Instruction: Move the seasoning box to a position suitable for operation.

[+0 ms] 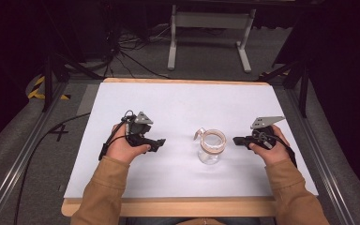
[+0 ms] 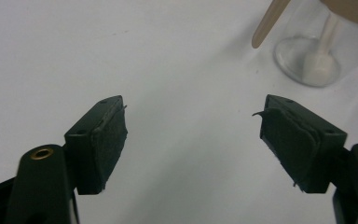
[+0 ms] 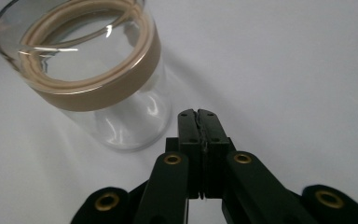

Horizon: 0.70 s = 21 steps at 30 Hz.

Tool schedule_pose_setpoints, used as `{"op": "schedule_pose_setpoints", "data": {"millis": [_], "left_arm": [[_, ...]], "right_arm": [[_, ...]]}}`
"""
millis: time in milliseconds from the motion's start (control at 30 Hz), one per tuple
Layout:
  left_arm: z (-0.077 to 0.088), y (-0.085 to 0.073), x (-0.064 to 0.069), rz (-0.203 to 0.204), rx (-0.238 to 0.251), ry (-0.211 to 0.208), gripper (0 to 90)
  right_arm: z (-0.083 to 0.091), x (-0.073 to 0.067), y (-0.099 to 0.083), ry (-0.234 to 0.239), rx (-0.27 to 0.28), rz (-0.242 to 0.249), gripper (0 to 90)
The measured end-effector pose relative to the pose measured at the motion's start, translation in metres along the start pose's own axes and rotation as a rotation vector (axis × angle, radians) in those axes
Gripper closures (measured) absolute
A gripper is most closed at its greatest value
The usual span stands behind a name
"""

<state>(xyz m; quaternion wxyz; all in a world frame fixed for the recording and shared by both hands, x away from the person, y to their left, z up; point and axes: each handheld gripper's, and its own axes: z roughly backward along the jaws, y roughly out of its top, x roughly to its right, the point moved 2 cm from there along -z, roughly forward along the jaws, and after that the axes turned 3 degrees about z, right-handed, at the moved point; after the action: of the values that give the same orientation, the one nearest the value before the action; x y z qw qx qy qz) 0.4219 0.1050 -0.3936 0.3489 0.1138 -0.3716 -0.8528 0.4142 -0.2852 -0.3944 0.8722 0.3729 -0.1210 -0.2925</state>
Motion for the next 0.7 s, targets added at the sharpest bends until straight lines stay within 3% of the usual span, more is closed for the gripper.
{"op": "schedule_pose_setpoints", "data": {"millis": [100, 300, 467, 533, 700], "left_arm": [[0.000, 0.000, 0.004, 0.004, -0.014, -0.012, 26.6], [0.004, 0.005, 0.014, 0.014, 0.024, -0.077, 30.1], [0.007, 0.003, 0.020, -0.014, 0.019, -0.103, 29.8], [0.007, 0.002, 0.022, 0.005, 0.027, -0.103, 29.7], [0.012, -0.003, 0.018, 0.017, 0.022, -0.089, 29.5]], "right_arm": [[-0.001, -0.002, 0.001, 0.010, 0.003, 0.018, 90.0], [0.000, -0.004, 0.001, 0.022, 0.024, 0.025, 90.0], [-0.002, -0.003, 0.004, 0.039, 0.052, 0.019, 90.0], [-0.007, -0.004, 0.006, 0.056, 0.062, -0.007, 90.0], [-0.018, -0.005, 0.009, 0.061, 0.039, 0.005, 90.0]]}}
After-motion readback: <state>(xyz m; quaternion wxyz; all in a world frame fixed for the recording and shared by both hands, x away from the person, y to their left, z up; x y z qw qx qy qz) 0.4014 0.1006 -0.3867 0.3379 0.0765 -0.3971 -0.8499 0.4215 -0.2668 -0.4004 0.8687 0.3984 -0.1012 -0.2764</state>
